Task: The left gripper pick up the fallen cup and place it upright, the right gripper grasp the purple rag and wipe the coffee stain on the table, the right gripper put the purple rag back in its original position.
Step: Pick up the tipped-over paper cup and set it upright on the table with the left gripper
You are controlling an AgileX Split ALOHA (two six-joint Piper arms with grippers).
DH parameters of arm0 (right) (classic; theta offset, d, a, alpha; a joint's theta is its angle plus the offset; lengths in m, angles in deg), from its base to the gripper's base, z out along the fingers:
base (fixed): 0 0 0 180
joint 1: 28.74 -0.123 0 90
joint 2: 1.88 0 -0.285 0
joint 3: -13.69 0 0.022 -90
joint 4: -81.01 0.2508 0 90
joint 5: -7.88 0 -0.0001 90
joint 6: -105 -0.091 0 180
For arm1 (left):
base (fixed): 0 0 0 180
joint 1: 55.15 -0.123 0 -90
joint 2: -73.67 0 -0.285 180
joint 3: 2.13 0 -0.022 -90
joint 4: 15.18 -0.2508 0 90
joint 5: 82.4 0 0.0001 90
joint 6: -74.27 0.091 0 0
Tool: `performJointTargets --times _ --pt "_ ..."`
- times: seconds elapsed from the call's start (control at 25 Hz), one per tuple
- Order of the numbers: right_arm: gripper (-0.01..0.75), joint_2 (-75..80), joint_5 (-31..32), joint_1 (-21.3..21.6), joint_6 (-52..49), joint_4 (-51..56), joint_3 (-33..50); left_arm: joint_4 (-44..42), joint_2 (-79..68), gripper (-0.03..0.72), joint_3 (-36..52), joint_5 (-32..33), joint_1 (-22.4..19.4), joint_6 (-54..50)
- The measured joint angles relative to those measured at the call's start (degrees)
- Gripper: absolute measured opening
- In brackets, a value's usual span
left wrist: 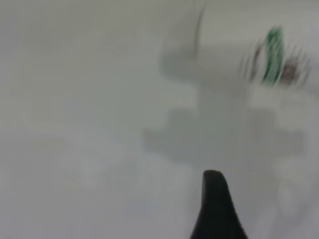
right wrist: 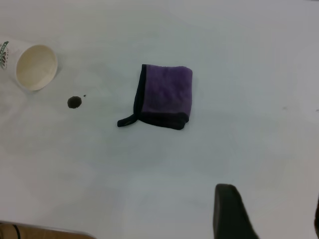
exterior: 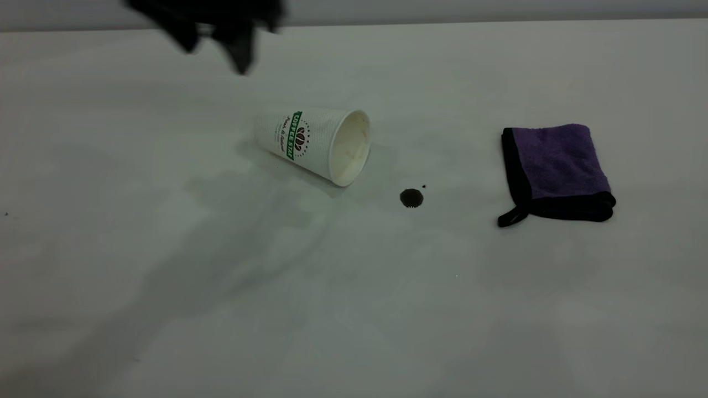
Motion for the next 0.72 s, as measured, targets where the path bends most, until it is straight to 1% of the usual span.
performJointTargets --times 0.12,0.2,0.4,0.52,0.72 --pt "0.44 0.0 0.0 0.0 0.0 0.0 0.0 -4.3 -6.2 0.577 -6.0 0.6 4.2 -4.5" --pt "0.44 0.0 0.0 0.0 0.0 0.0 0.0 -6.4 -9.1 0.577 -9.6 0.8 6.3 -7.3" --pt "0.44 0.0 0.0 0.0 0.0 0.0 0.0 -10.6 -16.2 0.577 -16.3 1.0 10.5 -12.7" --pt "0.44 0.0 0.0 0.0 0.0 0.0 0.0 -14.1 -19.9 0.577 -19.7 2.7 12.2 -16.2" --pt "0.44 0.0 0.0 0.0 0.0 0.0 0.0 -18.8 -23.3 0.577 -22.1 5.9 12.8 -21.7"
